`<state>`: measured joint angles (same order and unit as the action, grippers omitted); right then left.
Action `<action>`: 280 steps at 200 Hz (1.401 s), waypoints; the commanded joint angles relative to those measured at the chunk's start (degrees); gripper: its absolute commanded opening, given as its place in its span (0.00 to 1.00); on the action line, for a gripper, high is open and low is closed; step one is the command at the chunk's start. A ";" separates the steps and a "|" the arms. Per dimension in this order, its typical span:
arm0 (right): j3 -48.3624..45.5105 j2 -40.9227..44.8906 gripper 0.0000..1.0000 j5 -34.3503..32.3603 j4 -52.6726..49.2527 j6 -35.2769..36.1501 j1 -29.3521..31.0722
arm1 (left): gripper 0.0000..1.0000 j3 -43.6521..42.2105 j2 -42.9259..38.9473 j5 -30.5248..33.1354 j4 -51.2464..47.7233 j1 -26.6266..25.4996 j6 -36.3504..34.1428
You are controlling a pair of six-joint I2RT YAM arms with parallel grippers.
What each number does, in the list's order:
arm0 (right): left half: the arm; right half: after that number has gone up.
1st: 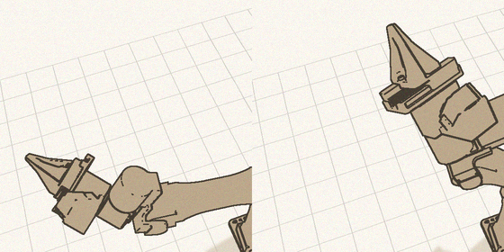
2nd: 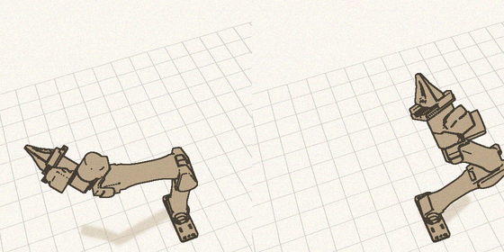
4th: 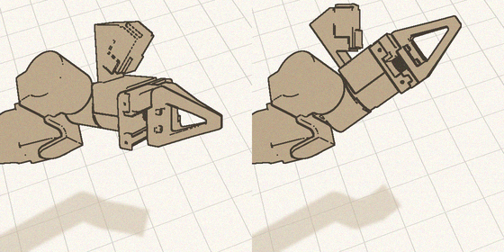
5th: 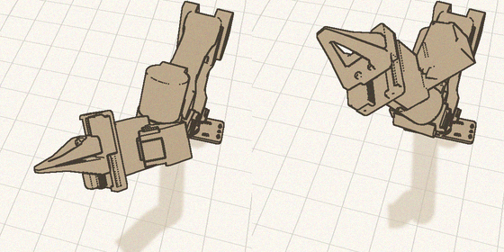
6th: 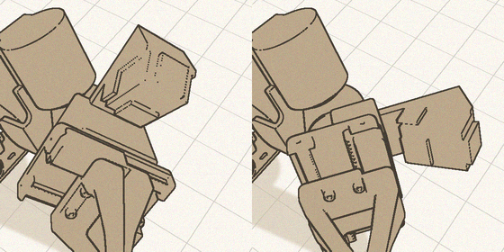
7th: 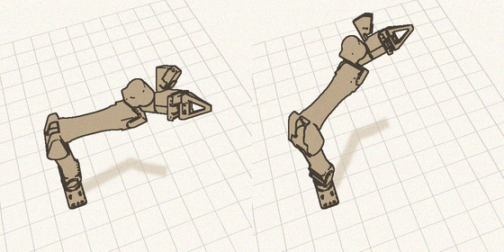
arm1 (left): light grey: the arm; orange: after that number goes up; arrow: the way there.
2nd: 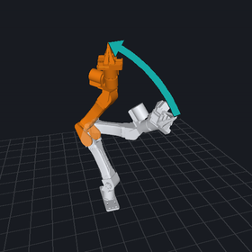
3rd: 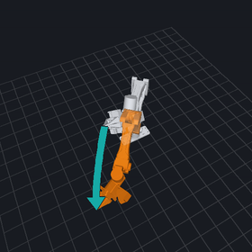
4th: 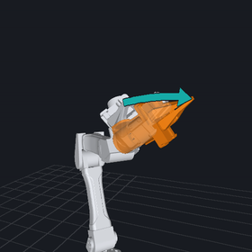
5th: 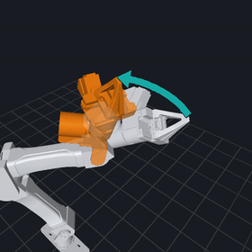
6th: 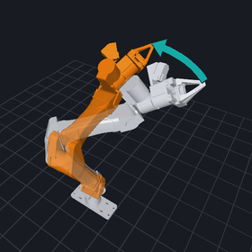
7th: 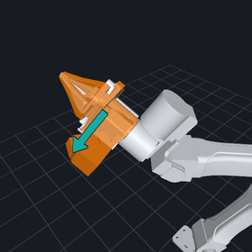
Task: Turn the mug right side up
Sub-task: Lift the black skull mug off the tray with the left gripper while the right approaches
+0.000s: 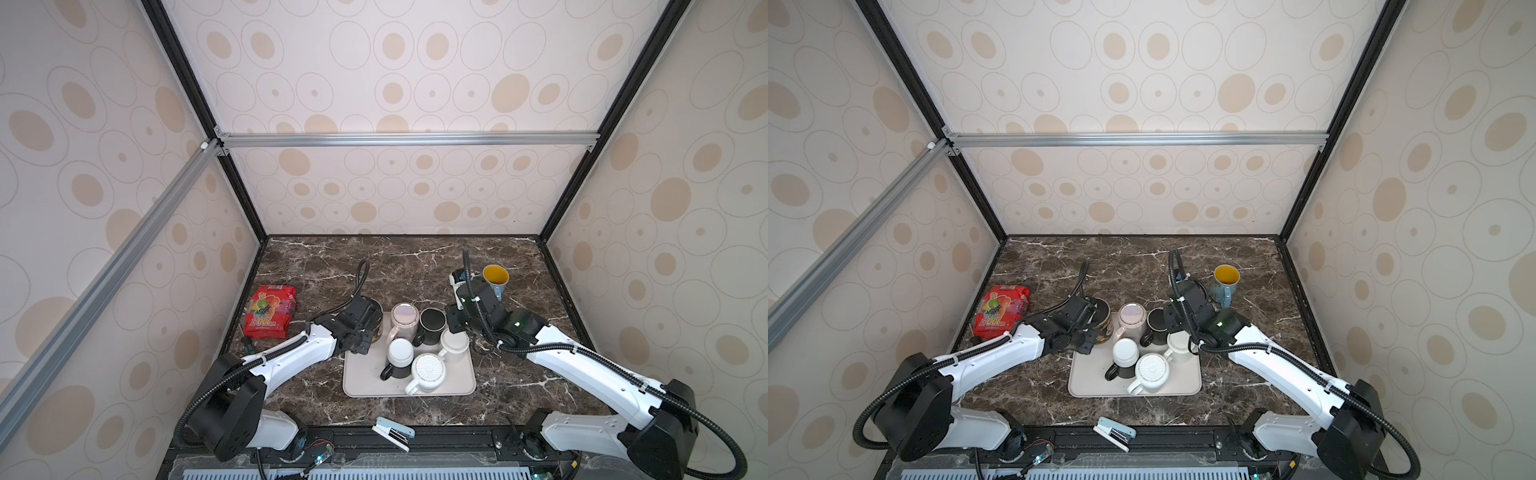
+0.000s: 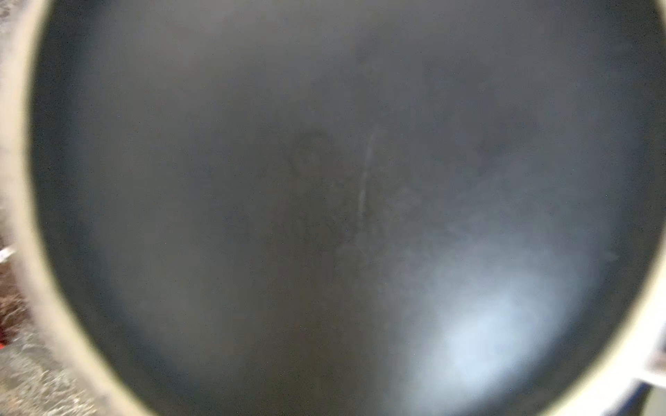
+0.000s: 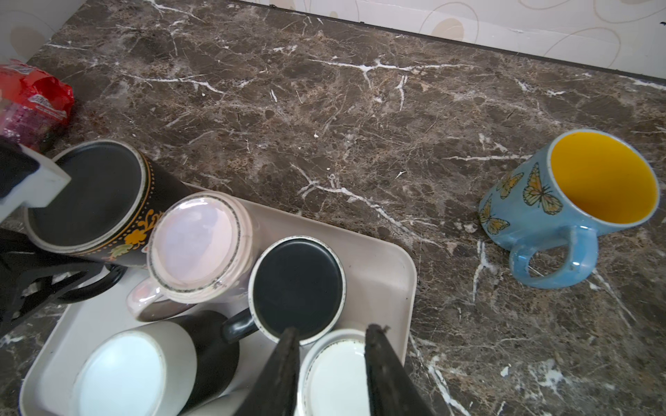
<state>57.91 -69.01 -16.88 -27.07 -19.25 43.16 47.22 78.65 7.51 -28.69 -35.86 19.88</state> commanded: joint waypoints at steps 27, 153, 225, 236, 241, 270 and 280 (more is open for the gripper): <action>3.92 1.32 0.33 0.84 -3.02 -1.12 3.02 | 0.00 9.70 -7.71 3.65 -1.09 -1.38 -1.06; -8.68 10.49 0.42 6.51 17.30 -7.42 3.28 | 0.00 18.02 -18.89 -11.21 15.85 -1.26 4.38; -17.76 20.80 0.42 13.79 33.01 -12.22 1.13 | 0.00 8.98 -18.51 -33.31 53.14 2.42 24.05; -19.63 22.44 0.42 16.58 37.44 -13.69 0.37 | 0.00 6.88 -17.52 -38.10 60.62 3.61 29.81; -20.35 23.09 0.42 17.70 39.40 -14.50 -0.05 | 0.00 6.03 -16.97 -39.74 64.35 4.13 32.50; -22.05 24.28 0.42 24.57 46.92 -18.36 -2.56 | 0.00 4.37 -13.87 -45.20 77.70 5.80 42.84; -22.05 23.63 0.42 27.15 49.04 -19.50 -3.35 | 0.00 4.12 -13.17 -46.09 80.40 5.91 44.85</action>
<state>36.40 -45.41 2.20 11.55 -34.22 41.39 49.19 65.76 -31.07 25.30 -30.74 54.28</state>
